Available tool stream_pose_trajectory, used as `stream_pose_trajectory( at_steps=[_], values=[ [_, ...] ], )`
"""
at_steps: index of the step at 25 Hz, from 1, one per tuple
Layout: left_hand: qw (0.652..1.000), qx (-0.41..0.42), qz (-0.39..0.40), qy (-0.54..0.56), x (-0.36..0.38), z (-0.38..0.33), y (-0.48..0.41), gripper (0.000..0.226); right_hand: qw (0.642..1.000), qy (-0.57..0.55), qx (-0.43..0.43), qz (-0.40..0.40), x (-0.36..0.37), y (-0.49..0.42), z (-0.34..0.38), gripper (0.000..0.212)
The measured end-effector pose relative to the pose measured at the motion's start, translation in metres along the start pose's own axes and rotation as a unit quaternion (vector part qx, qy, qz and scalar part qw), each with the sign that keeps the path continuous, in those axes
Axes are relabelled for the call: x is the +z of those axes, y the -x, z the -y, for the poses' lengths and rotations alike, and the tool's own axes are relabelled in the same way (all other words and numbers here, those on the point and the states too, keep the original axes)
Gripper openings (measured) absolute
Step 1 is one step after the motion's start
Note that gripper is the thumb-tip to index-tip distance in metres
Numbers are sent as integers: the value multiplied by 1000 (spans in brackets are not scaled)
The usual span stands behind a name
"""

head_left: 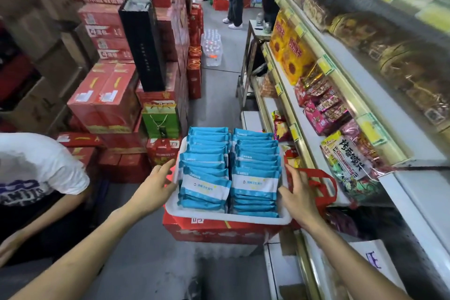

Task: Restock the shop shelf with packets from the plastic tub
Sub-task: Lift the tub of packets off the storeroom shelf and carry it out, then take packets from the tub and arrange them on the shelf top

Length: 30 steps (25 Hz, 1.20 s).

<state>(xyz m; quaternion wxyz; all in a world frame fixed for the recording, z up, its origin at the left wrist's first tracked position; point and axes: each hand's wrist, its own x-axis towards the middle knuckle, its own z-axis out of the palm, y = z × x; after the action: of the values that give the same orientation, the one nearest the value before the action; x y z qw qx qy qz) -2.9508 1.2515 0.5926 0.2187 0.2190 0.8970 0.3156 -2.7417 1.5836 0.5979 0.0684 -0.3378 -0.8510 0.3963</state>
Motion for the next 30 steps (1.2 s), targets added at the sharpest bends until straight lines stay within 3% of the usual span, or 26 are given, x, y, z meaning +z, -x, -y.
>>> stream_pose_trajectory(
  at_steps=[2,4,6,11,15,20,26,30],
  values=[
    [999,9,-38,1,5,5,15,69,997,41,-56,-40,-5,3,2,55],
    [987,79,-121,-71,11,7,31,67,982,92,-150,-75,-6,7,5,45],
    [951,176,-179,-181,13,-3,41,65,960,117,-247,-64,-5,8,13,32],
    [868,326,-81,-366,20,-45,28,69,898,237,-370,18,4,-2,29,21],
    [857,328,-27,-397,14,-48,13,57,868,320,-377,45,10,-12,33,16],
    [837,371,-20,-403,0,-49,8,41,880,295,-362,83,8,-20,40,18],
    [837,414,127,-334,-13,-50,-9,39,868,301,-296,264,-12,-32,51,37],
    [835,423,187,-297,-18,-58,-21,40,860,297,-273,311,-20,-38,57,47]
  ],
)
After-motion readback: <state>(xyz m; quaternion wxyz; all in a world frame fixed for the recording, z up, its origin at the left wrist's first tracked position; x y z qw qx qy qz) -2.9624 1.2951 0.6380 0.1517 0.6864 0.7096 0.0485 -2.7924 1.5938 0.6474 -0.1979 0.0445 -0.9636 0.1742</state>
